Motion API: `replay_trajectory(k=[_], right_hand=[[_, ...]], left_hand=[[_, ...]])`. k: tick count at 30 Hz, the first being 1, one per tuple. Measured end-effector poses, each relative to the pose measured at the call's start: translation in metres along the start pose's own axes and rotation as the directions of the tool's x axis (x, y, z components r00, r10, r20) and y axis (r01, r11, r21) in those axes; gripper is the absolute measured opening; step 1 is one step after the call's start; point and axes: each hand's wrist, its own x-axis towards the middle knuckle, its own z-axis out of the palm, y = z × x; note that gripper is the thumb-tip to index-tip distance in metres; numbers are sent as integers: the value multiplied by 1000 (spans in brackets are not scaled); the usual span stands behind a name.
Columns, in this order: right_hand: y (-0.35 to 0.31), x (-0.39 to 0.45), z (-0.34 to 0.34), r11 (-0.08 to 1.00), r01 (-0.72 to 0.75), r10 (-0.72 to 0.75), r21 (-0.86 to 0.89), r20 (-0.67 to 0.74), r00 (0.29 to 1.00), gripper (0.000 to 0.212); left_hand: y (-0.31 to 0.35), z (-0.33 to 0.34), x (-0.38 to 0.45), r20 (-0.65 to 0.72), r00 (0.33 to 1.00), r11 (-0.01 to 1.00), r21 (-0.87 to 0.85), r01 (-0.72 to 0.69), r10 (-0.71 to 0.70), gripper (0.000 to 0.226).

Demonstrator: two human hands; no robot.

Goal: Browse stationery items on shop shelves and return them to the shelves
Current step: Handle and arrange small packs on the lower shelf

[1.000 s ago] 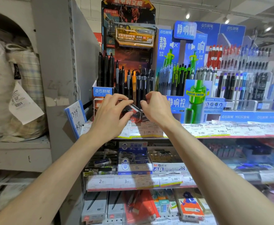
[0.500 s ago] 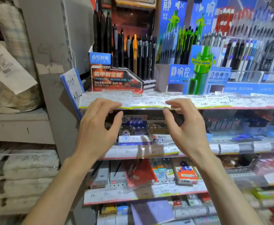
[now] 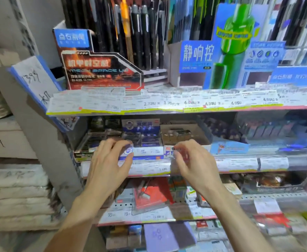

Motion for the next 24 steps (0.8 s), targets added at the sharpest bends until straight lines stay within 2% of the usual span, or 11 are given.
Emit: replay_trajectory(k=[10,14,18,21,24], right_hand=[[3,12,2,999,41,-41,-6,-2,999,6],[-8,18,0,998,25,-25,-62,1,1000,6],[-25,27,4,992,25,-26,-124,-8,1000,16],[-41,38,9,987,16,-13,-158,15,1000,25],[-54,51,10,986,36,-26,-160,62,998,23]], left_hand=[[-17,-9,6,-16,998,992,116,57,-55,40],[-30,-17,20,99,992,989,133,67,-81,49],[-46,-20,30,180,983,990,142,0,-26,53],[-56,-23,27,153,988,991,124,-44,25,52],[-62,-28,27,109,993,993,99,-58,47,55]])
